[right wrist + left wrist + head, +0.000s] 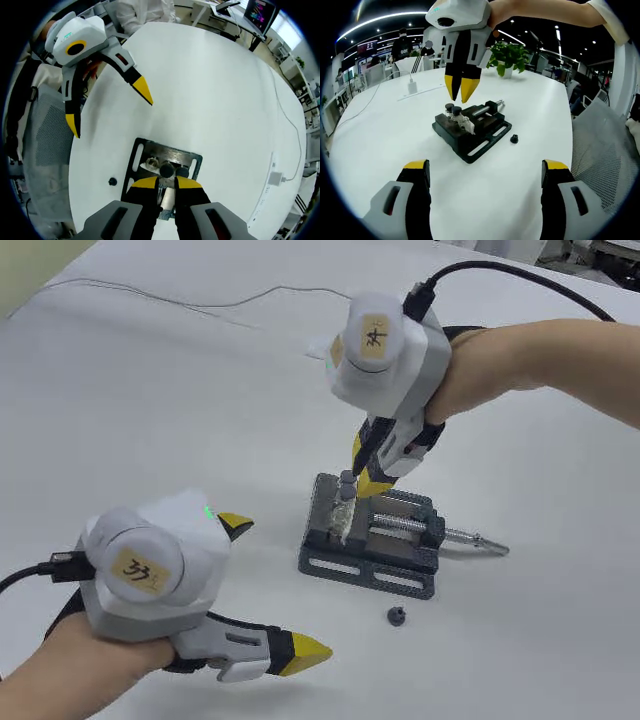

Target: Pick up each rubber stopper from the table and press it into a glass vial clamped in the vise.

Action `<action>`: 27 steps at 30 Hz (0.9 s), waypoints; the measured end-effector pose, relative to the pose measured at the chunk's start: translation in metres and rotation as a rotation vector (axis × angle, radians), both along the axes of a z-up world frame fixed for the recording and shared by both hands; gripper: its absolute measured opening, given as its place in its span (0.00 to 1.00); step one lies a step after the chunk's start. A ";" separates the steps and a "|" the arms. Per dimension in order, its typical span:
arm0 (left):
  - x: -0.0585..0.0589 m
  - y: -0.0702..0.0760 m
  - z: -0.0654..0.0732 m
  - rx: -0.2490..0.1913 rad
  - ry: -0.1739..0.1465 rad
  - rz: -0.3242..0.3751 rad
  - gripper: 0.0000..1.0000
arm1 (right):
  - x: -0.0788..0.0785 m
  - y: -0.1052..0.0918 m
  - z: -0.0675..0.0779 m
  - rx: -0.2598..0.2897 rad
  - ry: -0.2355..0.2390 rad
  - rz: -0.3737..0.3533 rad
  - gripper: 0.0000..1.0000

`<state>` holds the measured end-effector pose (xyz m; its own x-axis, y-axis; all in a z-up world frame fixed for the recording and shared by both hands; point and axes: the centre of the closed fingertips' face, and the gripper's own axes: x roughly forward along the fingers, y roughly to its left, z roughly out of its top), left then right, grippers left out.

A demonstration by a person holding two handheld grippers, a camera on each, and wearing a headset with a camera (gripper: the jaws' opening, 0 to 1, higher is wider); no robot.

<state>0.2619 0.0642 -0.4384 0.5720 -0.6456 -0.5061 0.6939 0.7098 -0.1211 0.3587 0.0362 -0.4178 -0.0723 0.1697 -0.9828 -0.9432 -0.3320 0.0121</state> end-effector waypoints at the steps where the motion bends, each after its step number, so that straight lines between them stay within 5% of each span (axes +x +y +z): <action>1: 0.000 0.000 0.000 0.001 0.000 0.000 0.91 | -0.001 0.000 0.000 0.003 0.008 -0.003 0.04; 27: 0.001 0.003 -0.006 -0.002 0.026 -0.004 0.90 | -0.011 0.009 -0.006 0.020 0.065 -0.035 0.00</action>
